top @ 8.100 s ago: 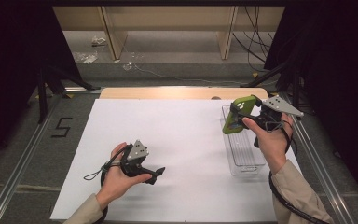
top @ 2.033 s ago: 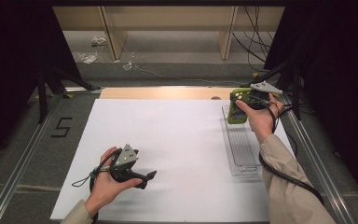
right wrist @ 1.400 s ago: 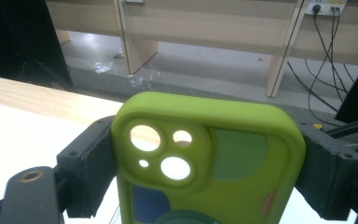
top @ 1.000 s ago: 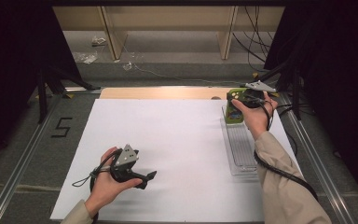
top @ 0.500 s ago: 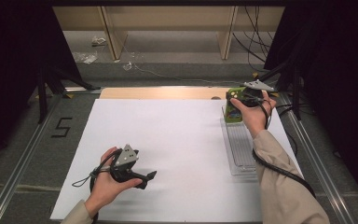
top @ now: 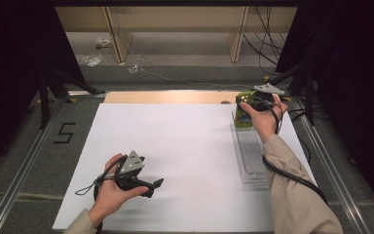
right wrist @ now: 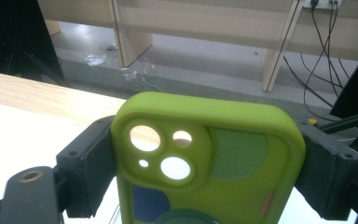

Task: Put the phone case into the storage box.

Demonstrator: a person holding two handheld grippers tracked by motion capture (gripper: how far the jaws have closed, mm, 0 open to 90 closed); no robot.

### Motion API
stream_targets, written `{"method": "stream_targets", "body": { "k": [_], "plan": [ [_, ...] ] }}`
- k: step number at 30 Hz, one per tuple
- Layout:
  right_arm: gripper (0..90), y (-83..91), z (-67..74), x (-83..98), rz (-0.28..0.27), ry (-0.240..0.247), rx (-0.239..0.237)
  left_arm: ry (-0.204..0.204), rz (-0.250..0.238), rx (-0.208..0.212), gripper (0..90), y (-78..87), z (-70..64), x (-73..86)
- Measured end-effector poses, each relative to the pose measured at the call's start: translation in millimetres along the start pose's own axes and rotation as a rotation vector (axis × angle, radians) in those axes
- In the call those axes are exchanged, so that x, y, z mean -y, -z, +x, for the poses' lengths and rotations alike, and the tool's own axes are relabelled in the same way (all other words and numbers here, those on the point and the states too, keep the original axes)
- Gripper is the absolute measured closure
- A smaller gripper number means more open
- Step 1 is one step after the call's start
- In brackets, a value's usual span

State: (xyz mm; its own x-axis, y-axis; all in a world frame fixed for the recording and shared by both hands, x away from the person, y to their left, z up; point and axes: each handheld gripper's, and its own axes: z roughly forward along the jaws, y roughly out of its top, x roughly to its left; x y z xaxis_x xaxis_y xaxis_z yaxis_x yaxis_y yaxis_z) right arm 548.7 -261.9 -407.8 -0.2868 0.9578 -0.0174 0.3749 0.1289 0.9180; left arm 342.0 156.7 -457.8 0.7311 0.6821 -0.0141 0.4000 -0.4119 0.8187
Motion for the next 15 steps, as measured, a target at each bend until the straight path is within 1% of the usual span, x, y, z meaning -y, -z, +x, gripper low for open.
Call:
{"method": "stream_targets", "body": {
  "k": [15],
  "plan": [
    [17.0,-5.0,-1.4,4.3,0.01,-0.003,0.018,0.0,-0.001,0.0,0.0,0.1,-0.1,-0.1]
  ]
}}
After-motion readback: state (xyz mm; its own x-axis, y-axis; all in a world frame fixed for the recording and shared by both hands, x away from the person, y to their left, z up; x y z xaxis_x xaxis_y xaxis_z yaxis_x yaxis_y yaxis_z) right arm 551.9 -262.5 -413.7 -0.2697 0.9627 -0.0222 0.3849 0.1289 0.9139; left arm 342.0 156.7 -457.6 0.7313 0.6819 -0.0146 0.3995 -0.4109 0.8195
